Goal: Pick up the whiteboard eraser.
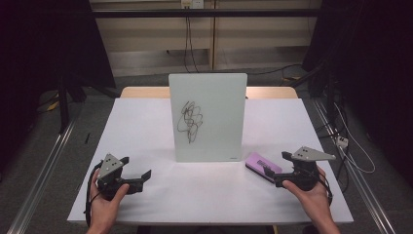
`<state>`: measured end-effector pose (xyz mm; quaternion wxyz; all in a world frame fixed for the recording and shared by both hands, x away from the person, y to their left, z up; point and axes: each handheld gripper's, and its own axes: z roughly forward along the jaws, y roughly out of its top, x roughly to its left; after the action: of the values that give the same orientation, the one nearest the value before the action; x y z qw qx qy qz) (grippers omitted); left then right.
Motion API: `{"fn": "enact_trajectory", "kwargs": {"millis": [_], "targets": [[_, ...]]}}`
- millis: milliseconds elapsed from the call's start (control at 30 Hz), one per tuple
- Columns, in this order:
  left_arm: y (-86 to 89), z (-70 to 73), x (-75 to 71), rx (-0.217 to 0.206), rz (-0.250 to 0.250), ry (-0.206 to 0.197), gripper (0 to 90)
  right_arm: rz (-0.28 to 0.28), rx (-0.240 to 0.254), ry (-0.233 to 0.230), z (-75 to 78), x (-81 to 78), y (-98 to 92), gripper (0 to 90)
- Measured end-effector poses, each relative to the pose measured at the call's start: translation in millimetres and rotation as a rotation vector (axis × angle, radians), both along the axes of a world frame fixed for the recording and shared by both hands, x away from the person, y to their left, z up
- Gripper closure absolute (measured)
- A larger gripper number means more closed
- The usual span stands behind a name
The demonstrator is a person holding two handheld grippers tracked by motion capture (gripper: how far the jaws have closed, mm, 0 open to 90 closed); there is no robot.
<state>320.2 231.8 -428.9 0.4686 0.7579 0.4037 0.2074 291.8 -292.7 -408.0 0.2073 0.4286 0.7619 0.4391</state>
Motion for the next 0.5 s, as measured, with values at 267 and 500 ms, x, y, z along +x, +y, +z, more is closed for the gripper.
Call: {"fn": "enact_trajectory", "kwargs": {"millis": [267, 500], "targets": [[-3.4, -0.3, 2.8, 0.001, -0.016, 0.004, 5.3, 0.020, -0.092, 0.060, 7.7, 29.2, 5.4, 14.5], [-3.3, -0.5, 3.1, -0.002, -0.018, 0.008, 5.3, 0.065, -0.123, 0.159, 0.4, 45.3, 7.7, 11.9]]}}
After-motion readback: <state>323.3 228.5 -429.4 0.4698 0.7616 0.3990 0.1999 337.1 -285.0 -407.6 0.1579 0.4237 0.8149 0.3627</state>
